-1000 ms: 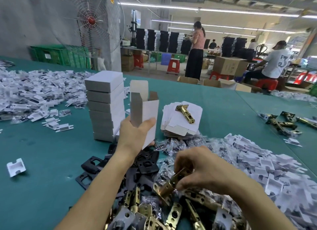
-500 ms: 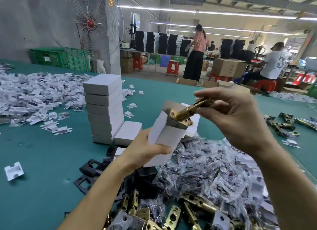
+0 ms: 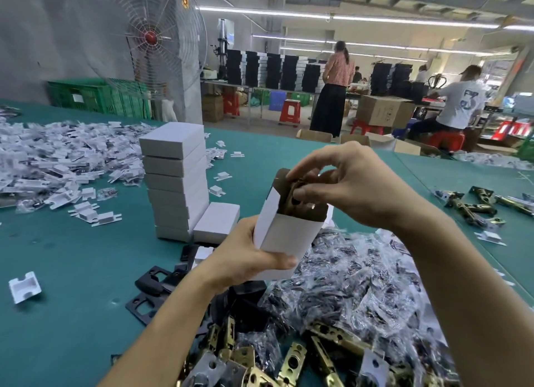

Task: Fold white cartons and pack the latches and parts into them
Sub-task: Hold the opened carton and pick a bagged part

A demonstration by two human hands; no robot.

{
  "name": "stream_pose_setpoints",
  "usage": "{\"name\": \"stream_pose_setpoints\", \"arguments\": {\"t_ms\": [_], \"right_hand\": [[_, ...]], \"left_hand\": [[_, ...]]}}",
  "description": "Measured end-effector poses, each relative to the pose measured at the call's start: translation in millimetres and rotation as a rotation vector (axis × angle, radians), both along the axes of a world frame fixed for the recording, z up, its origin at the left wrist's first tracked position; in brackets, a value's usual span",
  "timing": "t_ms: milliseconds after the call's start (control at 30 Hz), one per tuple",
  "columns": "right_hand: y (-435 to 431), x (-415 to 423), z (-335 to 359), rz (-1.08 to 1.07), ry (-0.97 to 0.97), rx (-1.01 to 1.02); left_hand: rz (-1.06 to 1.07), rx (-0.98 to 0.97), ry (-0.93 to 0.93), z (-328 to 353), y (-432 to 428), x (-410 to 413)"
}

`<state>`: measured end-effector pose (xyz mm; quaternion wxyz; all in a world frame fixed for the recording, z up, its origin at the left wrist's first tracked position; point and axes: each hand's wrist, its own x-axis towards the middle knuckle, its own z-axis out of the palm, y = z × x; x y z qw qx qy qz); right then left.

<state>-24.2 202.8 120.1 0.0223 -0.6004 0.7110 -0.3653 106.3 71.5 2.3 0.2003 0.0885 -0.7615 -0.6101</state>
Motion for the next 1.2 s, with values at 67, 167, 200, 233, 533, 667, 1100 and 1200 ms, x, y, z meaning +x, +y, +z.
{"name": "stream_pose_setpoints", "arguments": {"t_ms": [67, 167, 200, 233, 533, 667, 1100, 1200], "right_hand": [[-2, 0, -1, -0.002, 0.099, 0.02], [-4, 2, -6, -0.015, 0.193, 0.063], [-4, 2, -8, -0.025, 0.226, 0.087], [-5, 2, -9, -0.035, 0.259, 0.112], [43, -38, -48, -0.432, -0.026, -0.187], [71, -63, -93, -0.711, -0.033, 0.243], [84, -72, -121, -1.0, 0.22, 0.654], [86, -73, -121, -1.041, 0.224, 0.594]], "left_hand": [[0.027, 0.046, 0.023, 1, -1, 0], [0.059, 0.1, 0.038, 1, -2, -1], [0.066, 0.102, 0.032, 1, -1, -1], [0.075, 0.104, 0.023, 1, 0, -1], [0.264, 0.203, 0.157, 2, -3, -2], [0.221, 0.327, 0.327, 6, 0, -1], [0.195, 0.312, 0.414, 6, 3, -1], [0.196, 0.24, 0.384, 4, 5, -3]]}}
